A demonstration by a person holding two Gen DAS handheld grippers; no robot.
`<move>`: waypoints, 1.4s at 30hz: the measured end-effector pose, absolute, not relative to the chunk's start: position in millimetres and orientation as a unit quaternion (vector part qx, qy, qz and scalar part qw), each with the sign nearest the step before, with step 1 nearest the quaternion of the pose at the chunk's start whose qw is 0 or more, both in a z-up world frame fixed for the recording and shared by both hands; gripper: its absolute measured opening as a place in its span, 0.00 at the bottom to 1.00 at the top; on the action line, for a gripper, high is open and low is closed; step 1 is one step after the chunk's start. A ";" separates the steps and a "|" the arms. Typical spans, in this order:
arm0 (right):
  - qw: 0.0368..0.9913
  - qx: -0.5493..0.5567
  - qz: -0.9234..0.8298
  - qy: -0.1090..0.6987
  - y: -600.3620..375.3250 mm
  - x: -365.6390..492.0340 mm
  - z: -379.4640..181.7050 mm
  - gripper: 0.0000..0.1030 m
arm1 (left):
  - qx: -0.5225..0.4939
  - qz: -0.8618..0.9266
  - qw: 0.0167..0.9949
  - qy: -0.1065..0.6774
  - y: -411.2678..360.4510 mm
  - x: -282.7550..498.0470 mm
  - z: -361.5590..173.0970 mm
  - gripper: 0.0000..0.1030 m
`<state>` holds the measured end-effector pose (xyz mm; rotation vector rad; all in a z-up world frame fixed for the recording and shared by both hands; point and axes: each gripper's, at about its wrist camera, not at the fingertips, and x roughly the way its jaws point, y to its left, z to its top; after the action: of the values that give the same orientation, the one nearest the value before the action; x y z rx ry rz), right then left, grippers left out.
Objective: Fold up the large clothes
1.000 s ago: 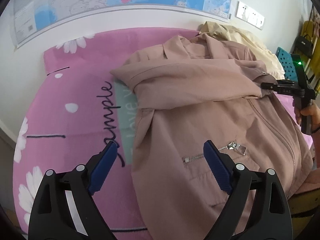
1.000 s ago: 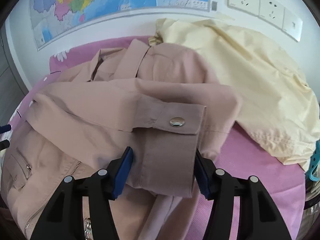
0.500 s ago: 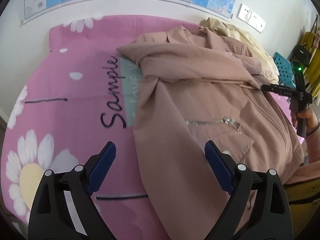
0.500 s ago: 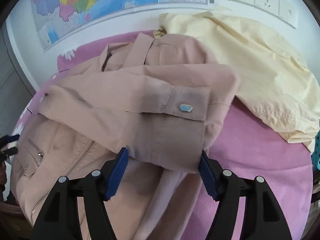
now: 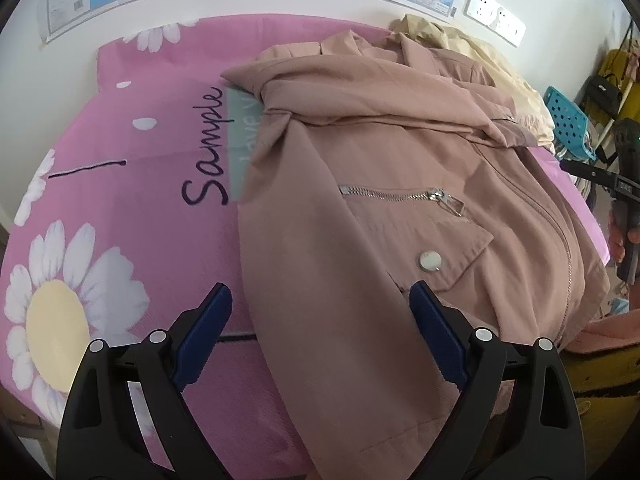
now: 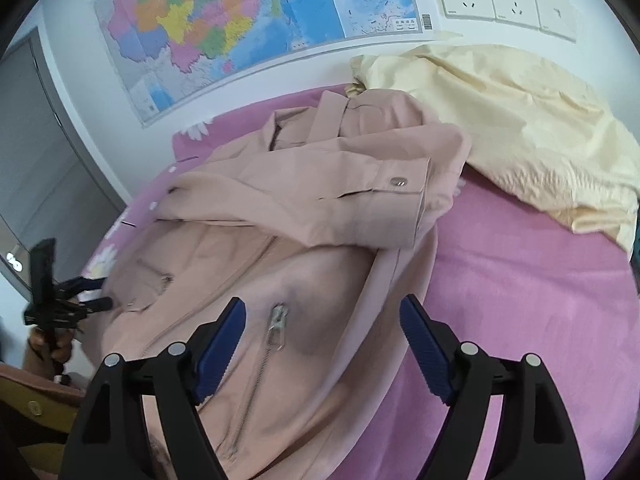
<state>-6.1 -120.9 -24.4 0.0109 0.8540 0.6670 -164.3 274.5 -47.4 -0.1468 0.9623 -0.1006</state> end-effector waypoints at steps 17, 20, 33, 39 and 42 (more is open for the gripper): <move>0.827 0.105 0.317 0.452 -173.8 -39.1 -61.8 0.86 | -0.111 -0.085 0.867 0.478 263.4 -199.7 -55.3 0.90; 0.813 0.119 0.334 0.463 -174.5 -46.6 -71.1 0.86 | -0.116 -0.093 0.862 0.485 261.6 -205.0 -55.1 0.90; 0.751 0.136 0.443 0.470 -136.3 -76.8 -83.6 0.89 | -0.166 -0.140 0.843 0.491 247.3 -203.2 -54.3 0.95; 0.739 0.150 0.460 0.469 -127.0 -83.0 -81.4 0.89 | -0.151 -0.144 0.848 0.487 224.6 -194.5 -57.5 0.95; 0.740 0.140 0.460 0.470 -122.5 -83.8 -80.2 0.89 | -0.162 -0.147 0.847 0.485 227.3 -191.3 -57.4 0.95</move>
<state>-83.8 -122.5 -80.2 0.3073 1.0298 1.0097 -191.3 227.3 -57.4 -0.3414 1.0234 -0.3108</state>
